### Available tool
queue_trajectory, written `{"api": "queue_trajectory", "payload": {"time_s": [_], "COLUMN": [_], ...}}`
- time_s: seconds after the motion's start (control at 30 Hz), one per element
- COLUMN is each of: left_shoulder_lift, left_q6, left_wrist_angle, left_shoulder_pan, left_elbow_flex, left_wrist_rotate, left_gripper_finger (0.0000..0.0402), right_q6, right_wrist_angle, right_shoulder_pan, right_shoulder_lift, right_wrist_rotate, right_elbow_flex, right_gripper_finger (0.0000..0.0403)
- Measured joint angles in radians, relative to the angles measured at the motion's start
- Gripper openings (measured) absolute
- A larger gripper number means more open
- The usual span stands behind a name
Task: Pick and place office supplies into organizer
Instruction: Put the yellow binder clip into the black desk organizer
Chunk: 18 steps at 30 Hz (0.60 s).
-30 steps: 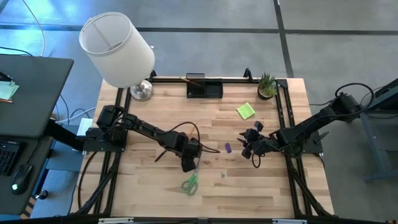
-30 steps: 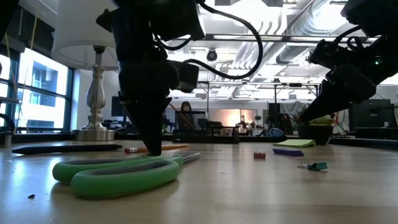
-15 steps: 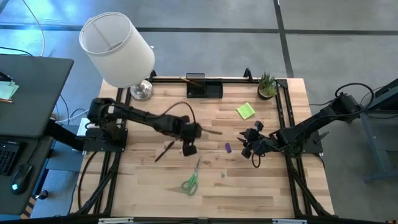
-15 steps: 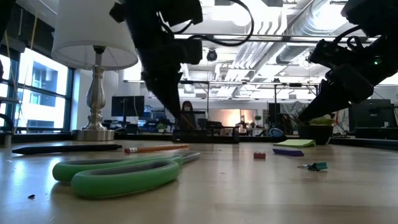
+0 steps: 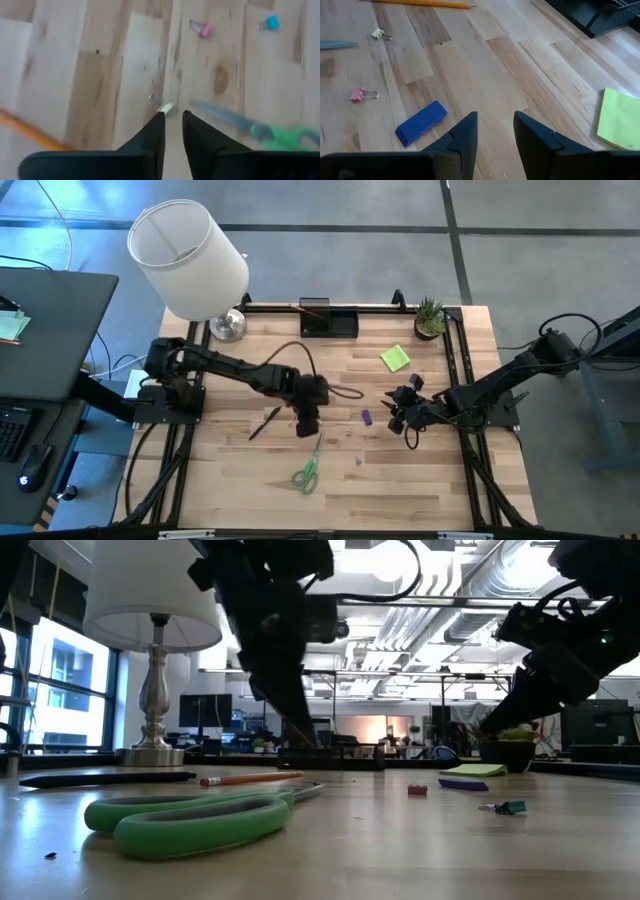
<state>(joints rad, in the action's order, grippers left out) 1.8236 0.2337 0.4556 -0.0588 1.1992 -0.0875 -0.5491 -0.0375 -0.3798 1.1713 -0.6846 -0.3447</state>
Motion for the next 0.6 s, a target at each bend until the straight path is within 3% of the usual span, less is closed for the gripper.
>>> {"api": "queue_trajectory", "payload": {"time_s": [0.13,0.27,0.43,0.6], "left_shoulder_lift": [0.042,0.072,0.092,0.092], "left_q6": [0.142,0.264,0.299,0.322], "left_wrist_angle": [-0.025,-0.063,-0.107,-0.101], "left_shoulder_pan": [0.024,0.025,0.045,0.056], "left_elbow_flex": [0.0,0.0,0.0,0.0], "left_wrist_rotate": [0.093,0.115,0.115,0.145], "left_gripper_finger": [0.0095,0.015,0.0216,0.0255], "right_q6": [-0.004,-0.011,0.008,0.016], "right_wrist_angle": [0.006,0.009,0.009,0.001], "right_shoulder_pan": [0.0,0.0,0.0,0.0], "right_shoulder_lift": [0.0,0.0,0.0,0.0], "right_wrist_rotate": [0.002,0.005,0.006,0.005], "right_elbow_flex": [0.0,0.0,0.0,0.0], "right_gripper_finger": [0.0119,0.0119,0.0119,0.0119]}}
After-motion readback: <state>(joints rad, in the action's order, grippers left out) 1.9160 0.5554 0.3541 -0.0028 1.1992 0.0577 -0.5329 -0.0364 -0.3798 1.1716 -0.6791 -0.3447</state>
